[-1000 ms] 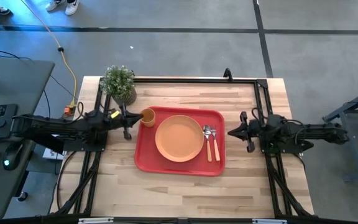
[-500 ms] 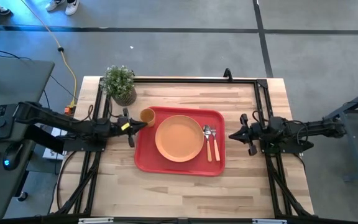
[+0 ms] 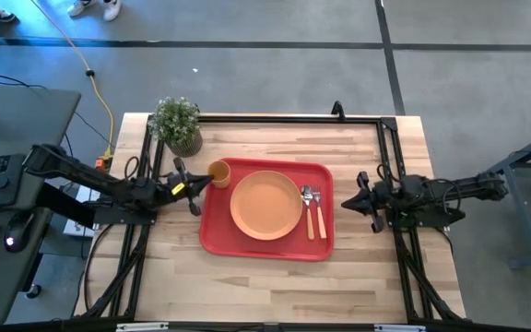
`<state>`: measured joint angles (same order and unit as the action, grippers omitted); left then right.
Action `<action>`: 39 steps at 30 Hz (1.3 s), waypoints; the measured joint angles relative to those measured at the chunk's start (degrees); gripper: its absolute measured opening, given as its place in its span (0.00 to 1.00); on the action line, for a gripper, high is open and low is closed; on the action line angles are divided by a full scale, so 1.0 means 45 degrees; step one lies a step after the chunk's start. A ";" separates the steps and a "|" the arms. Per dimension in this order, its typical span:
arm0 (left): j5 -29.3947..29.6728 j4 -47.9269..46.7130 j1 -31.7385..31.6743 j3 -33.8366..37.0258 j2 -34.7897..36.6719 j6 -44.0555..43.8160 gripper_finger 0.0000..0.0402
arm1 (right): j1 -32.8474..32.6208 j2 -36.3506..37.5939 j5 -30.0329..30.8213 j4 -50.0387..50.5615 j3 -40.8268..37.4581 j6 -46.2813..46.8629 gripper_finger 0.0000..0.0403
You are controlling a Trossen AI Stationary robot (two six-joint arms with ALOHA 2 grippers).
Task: Pick and place plate/cup/fork/spoon on tray
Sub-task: Return to Home Position
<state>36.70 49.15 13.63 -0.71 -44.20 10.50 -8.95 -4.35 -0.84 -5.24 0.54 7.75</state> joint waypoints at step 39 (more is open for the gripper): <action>-0.7947 -1.0771 -0.5385 -0.0015 0.9781 0.0564 0.00 | 0.0074 0.0912 -0.0776 0.2284 0.0796 -0.2776 0.00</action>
<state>0.94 0.68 -10.60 -0.78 -0.18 13.04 -8.62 -0.25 -4.33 5.04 4.12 -4.74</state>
